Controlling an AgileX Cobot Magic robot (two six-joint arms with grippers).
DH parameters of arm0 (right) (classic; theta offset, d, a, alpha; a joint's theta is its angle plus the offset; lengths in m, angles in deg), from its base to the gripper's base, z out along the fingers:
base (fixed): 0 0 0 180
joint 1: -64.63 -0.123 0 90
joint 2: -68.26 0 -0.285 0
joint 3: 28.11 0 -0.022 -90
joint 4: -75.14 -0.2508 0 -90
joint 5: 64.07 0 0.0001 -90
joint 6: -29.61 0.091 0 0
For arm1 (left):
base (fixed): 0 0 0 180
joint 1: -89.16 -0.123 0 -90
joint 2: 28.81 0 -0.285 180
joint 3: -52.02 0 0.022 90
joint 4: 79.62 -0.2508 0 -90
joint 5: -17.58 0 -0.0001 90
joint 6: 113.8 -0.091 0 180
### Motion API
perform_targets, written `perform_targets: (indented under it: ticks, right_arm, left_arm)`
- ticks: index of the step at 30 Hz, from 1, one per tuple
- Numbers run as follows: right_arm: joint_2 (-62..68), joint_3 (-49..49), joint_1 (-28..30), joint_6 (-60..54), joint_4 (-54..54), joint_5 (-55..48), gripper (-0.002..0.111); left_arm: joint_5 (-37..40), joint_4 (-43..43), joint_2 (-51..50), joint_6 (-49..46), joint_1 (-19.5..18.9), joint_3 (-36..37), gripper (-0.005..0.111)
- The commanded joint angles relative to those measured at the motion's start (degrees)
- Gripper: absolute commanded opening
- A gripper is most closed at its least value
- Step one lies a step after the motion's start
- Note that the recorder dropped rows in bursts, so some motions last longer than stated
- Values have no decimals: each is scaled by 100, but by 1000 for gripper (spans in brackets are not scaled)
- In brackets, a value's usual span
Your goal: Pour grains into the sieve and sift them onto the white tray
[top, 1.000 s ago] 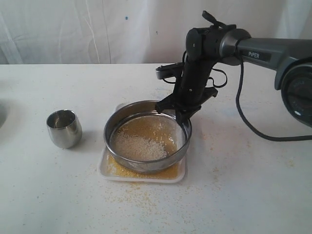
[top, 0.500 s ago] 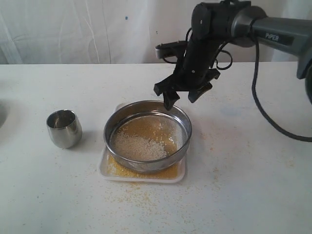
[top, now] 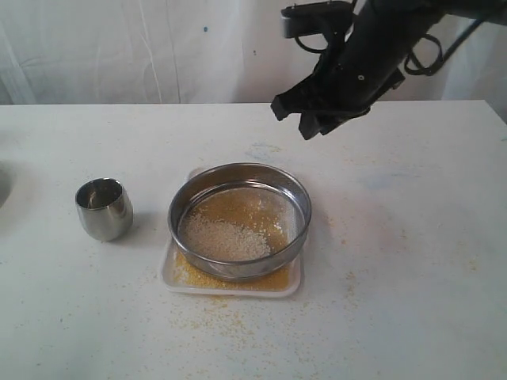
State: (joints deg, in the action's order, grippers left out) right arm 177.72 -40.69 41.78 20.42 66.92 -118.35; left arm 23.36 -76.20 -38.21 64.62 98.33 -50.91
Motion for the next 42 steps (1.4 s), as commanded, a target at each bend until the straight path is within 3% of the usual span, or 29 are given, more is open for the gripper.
perform_targets:
  ticks: [1, 15, 22, 32, 42]
  right_arm:
    - [-960, 1139, 1, -2, -168, 917, 0]
    - [-3426, 4448, -11, -2, -592, 3359, 0]
    - [-4692, 5668, -11, -2, -629, 3914, 0]
    - [-6308, 6205, -11, 39, -654, 3424, 0]
    - [-6760, 6194, -11, 296, -629, 3804, 0]
  left_arm:
    - [-18, 39, 21, -13, 15, 15, 0]
    - [-18, 39, 21, -13, 15, 15, 0]
    - [-18, 39, 21, -13, 15, 15, 0]
    - [-18, 39, 21, -13, 15, 15, 0]
    - [-18, 39, 21, -13, 15, 15, 0]
